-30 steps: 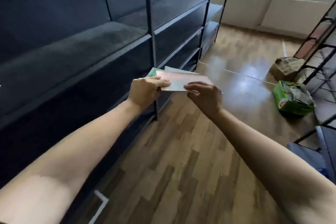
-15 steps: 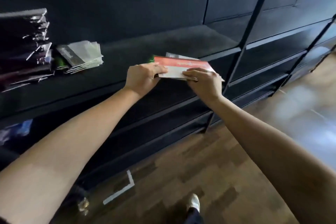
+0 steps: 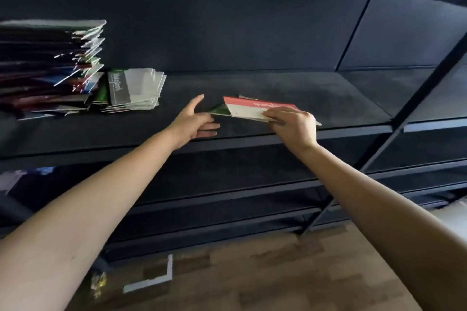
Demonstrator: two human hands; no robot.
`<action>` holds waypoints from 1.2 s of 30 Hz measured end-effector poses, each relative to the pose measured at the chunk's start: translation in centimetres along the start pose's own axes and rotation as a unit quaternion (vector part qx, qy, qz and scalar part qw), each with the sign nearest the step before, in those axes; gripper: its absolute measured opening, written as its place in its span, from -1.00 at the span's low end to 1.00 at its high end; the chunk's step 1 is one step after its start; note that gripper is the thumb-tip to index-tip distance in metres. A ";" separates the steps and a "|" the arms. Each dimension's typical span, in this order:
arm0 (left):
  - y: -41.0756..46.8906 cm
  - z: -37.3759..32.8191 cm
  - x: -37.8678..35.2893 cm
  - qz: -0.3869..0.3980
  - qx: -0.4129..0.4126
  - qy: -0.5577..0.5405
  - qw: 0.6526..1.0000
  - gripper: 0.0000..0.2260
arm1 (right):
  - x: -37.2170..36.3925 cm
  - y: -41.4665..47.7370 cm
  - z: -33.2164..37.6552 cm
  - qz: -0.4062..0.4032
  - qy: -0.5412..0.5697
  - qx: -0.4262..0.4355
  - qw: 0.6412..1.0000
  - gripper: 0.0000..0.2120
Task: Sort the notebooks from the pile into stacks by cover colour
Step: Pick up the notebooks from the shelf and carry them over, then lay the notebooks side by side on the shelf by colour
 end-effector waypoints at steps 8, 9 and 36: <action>4.1 1.1 -1.3 -0.041 0.062 -0.236 0.969 -0.86 | -3.0 -0.3 -4.1 0.022 0.041 0.040 0.998 -0.78; 4.6 1.2 -1.5 -0.036 0.064 -0.220 0.973 -0.83 | -3.2 -0.2 -4.3 0.021 0.041 0.050 0.998 -0.78; 22.6 -2.0 -4.0 0.121 0.141 -0.003 0.983 -0.47 | -8.7 8.1 -8.3 0.033 -0.031 0.280 0.959 -0.84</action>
Point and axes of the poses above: each hand's wrist, its own y-axis towards the middle knuckle, its own x-axis out of the back of the hand, z = x × y, the point moved 5 cm from there along y, towards the middle knuckle, and after that the axes turned 6 degrees about -y, right-handed, at the moved point
